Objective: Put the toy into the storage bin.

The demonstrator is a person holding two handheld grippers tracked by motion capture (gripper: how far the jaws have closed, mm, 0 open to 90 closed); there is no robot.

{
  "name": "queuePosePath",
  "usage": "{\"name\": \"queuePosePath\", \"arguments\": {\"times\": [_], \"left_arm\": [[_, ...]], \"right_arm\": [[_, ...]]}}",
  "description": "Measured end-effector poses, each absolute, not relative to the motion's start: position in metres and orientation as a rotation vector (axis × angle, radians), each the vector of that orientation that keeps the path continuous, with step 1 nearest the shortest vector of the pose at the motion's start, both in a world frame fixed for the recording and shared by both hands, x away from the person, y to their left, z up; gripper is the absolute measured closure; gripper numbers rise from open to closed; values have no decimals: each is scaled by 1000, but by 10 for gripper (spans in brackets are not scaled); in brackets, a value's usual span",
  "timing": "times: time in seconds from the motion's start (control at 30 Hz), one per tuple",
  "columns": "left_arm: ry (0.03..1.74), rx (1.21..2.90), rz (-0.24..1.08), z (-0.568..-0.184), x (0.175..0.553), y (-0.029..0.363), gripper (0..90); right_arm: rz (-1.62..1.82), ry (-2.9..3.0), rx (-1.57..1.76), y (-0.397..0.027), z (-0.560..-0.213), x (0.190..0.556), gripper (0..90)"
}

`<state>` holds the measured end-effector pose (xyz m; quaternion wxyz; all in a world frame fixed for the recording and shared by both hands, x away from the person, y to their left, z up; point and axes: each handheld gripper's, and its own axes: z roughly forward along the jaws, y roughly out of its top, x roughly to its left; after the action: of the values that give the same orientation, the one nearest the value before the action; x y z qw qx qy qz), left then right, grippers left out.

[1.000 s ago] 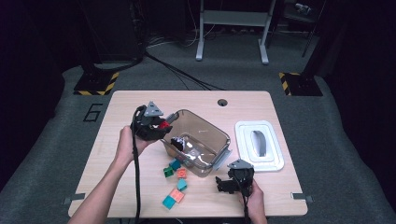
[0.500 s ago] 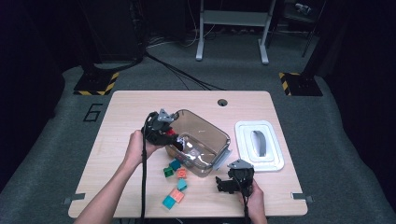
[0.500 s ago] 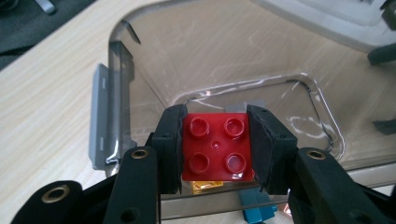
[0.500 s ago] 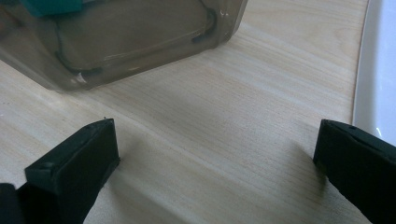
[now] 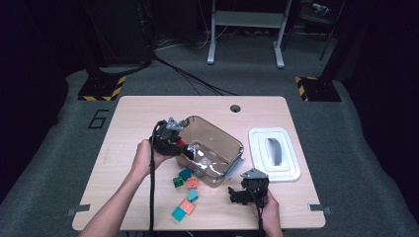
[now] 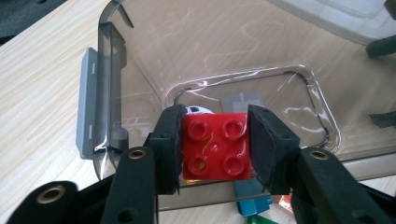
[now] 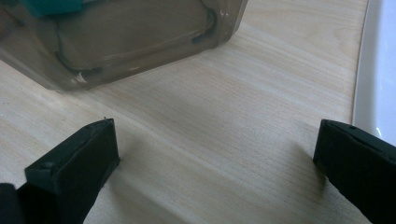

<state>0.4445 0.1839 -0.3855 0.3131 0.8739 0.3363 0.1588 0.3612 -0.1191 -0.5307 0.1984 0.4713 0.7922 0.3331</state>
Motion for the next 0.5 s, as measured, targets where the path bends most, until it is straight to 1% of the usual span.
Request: {"name": "queuePosePath", "arguments": {"times": [0.13,0.33,0.4,0.5], "left_arm": [[910,2289,432,-383,442,189,391],[905,2254,468,-376,427,200,222],[905,2249,476,-375,421,204,185],[909,2228,486,-376,411,211,157]], "right_arm": [[932,2216,1318,-119,-531,361,0],[932,2216,1319,-119,-531,361,0],[932,2216,1319,-119,-531,361,0],[932,2216,1319,-119,-531,361,0]]}}
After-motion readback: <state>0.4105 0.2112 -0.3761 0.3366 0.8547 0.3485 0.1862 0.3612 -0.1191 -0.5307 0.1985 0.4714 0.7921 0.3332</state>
